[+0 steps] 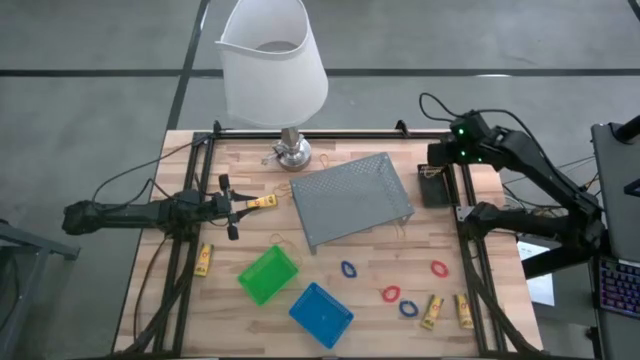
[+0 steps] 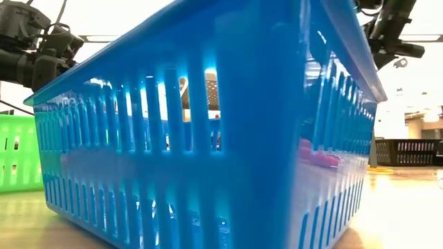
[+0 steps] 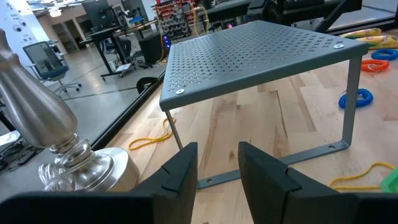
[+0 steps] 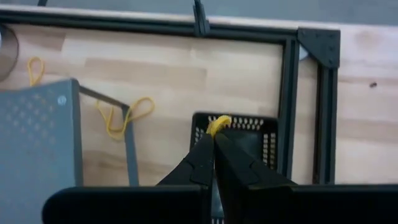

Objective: Pick & Place Office Desk Supplies
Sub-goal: Put the yellow rubber band into the black basket

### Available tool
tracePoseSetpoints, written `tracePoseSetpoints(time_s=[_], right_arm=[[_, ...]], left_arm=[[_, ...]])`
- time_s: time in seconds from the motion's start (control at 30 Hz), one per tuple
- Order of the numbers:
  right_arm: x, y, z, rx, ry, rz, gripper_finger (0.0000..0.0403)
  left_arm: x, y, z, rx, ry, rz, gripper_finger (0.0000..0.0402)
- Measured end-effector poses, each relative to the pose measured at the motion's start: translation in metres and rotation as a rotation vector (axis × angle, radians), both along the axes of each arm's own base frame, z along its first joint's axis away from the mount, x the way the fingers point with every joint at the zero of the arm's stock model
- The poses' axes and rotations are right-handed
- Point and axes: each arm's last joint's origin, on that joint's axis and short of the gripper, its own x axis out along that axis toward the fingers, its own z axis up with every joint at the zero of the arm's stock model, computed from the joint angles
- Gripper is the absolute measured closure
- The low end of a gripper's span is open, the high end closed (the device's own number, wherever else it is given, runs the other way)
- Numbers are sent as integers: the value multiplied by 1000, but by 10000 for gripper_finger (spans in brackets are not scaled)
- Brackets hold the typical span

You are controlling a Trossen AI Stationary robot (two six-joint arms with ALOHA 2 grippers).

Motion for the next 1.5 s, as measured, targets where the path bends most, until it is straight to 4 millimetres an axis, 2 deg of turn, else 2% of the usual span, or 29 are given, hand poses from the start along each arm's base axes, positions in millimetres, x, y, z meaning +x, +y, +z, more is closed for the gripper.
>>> tracePoseSetpoints(time_s=[0.23,0.37,0.7,0.83,1.5], right_arm=[[3,5,-15,60,29,-5,394],[3,6,-31,105,53,-26,394],[-1,11,-96,257,149,-102,394],[-2,12,-115,273,143,-99,394],[-3,13,-160,255,70,-187,394]], left_arm=[[0,0,0,0,0,0,284],[0,0,0,0,0,0,284],[0,0,0,0,0,0,284],[0,0,0,0,-1,0,284],[0,0,0,0,0,0,284]])
